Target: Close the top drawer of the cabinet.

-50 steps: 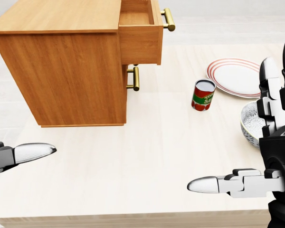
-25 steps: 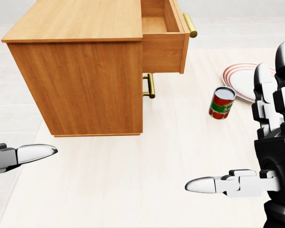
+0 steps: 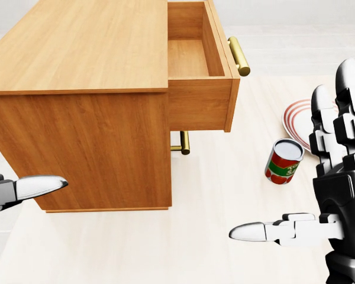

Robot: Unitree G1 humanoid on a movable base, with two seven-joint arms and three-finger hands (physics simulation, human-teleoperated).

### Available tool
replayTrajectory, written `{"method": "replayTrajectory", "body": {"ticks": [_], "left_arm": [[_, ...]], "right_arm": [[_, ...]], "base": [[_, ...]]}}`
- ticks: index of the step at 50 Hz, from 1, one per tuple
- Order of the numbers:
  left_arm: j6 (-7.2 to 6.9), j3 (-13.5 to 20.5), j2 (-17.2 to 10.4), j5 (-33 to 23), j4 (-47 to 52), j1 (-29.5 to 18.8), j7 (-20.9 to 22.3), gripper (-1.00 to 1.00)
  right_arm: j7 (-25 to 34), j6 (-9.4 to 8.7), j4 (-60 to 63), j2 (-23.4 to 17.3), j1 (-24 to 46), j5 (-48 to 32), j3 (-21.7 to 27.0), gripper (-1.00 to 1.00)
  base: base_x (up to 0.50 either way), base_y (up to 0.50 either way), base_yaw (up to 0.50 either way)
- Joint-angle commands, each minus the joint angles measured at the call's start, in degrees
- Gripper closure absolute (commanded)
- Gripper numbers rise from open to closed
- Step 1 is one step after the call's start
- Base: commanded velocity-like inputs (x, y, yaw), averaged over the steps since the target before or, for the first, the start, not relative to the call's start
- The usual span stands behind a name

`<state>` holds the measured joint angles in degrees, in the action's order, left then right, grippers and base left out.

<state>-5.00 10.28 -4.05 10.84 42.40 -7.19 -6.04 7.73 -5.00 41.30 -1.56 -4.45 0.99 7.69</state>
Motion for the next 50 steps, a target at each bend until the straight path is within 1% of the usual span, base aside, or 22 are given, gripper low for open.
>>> {"method": "replayTrajectory", "body": {"ticks": [1, 8, 23, 24, 32, 36, 37, 38, 42, 50], "left_arm": [[0.0, 0.19, -0.1, 0.35, 0.57, 0.16, -0.15, -1.0], [0.0, 0.06, -0.18, 0.66, 0.93, -0.47, -0.45, -1.0], [0.0, -0.16, -0.33, 0.34, 0.97, -0.49, -0.31, -1.0], [0.0, -0.32, -0.45, 0.97, 2.36, -0.58, 0.14, -1.0], [0.0, -0.61, -0.49, -0.18, 2.0, -0.76, -0.24, -1.0], [0.0, -0.52, -0.36, -0.35, 1.81, -0.78, -0.14, -1.0], [0.0, -0.52, -0.36, -0.36, 1.81, -0.78, -0.13, -1.0], [0.0, -0.71, -0.38, -0.41, 2.13, -0.55, -0.01, -1.0], [0.0, -0.62, -0.27, -0.51, 1.78, -0.56, 0.16, -1.0], [0.0, -0.58, -0.22, -0.67, 2.04, -0.82, -0.01, -1.0]], "right_arm": [[-0.07, 0.0, 0.14, -0.11, -0.12, -0.3, 0.07, -1.0], [-0.88, 0.0, -0.47, -0.52, 1.04, -1.7, 0.14, -1.0], [-1.11, 0.0, -0.4, -0.59, 1.44, -2.14, 0.51, -1.0], [-0.94, 0.0, -1.17, -0.43, 1.66, -1.82, 0.45, -1.0], [-1.17, 0.0, -4.84, 0.13, 0.83, -1.43, 0.21, -1.0], [-1.62, 0.0, -9.52, -0.05, 4.1, 0.78, 1.57, -1.0], [-1.66, 0.0, -9.55, -0.1, 4.1, 0.82, 1.55, -1.0], [-2.03, 0.0, -12.29, -0.41, 5.98, 0.74, 1.39, -1.0], [-2.56, 0.0, -16.99, -1.73, 9.3, 1.31, 1.38, -1.0], [-3.01, 0.0, -21.34, -2.67, 11.3, 1.97, 0.72, -1.0]], "base": [[0.5, -0.08, 0.0], [0.38, -0.02, 0.0], [0.0, 0.0, 0.0], [0.0, 0.0, 0.0], [0.0, 0.0, 0.0], [0.0, 0.0, 0.0], [0.0, 0.0, 0.0], [0.0, 0.0, 0.0], [0.0, 0.0, 0.0], [0.0, 0.0, 0.0]]}}
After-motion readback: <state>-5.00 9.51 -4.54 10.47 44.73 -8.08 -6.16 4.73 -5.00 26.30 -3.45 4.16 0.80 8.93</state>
